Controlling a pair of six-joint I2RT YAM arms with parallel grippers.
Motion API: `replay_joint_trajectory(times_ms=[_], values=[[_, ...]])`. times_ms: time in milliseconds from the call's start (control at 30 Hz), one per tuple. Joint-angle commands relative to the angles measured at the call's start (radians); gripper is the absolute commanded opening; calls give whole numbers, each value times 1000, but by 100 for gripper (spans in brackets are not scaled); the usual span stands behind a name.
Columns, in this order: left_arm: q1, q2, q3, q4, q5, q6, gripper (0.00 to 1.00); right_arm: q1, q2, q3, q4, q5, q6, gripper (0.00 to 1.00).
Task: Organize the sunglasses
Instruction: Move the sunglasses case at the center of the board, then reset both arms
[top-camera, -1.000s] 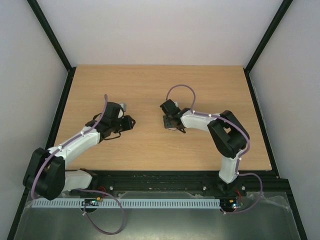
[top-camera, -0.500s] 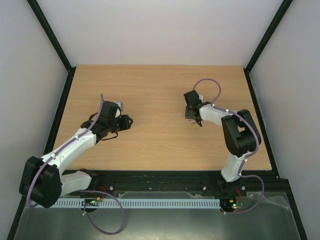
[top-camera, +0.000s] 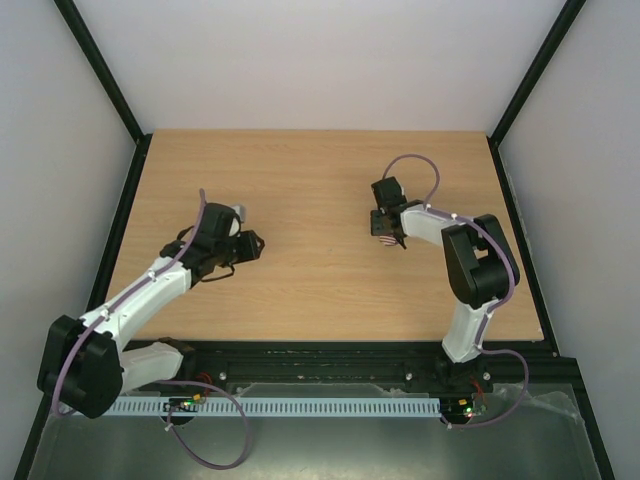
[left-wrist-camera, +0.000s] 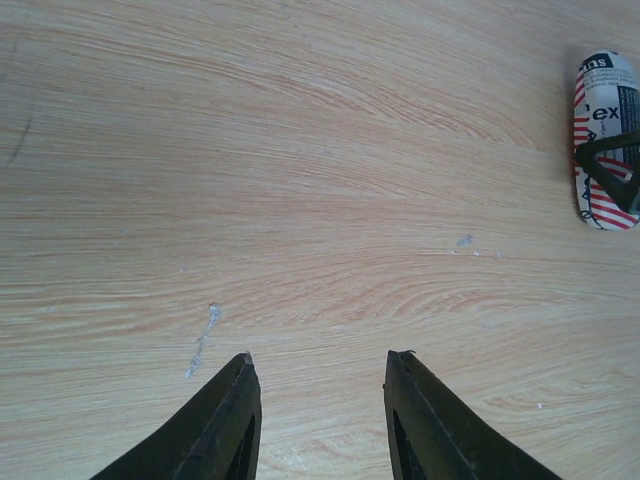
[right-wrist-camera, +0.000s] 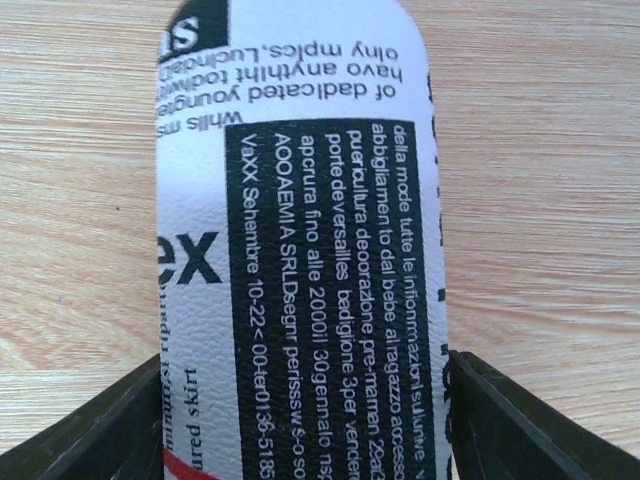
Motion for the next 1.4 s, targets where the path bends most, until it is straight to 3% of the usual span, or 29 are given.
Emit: replay_joint_trajectory(times_ms=[0, 233, 433, 467, 500, 533, 567, 733, 1033, 1367], values=[[7, -30, 32, -41, -13, 11, 37, -8, 18, 25, 18, -14, -17, 71], [17, -75, 71, -100, -48, 21, 38, -7, -51, 17, 10, -15, 17, 79], [27, -173, 136, -155, -89, 48, 48, -8, -223, -10, -48, -15, 89, 89], [27, -201, 141, -149, -82, 68, 52, -8, -269, -30, -54, -22, 101, 92], [27, -232, 143, -145, -82, 83, 66, -9, -317, -52, -57, -35, 113, 94], [27, -269, 142, -142, -98, 87, 90, -8, -373, -79, -62, -44, 126, 96], [28, -301, 143, -143, -116, 88, 98, -8, -425, -104, -70, -46, 142, 98], [28, -435, 188, -195, -176, 108, 99, -8, -711, -187, -168, -38, 206, 99], [28, -649, 260, -268, -313, 146, 99, -8, -1177, -167, -318, 138, 257, 99], [29, -782, 403, -359, -477, 179, 99, -9, -1428, -136, -320, 247, 257, 99]])
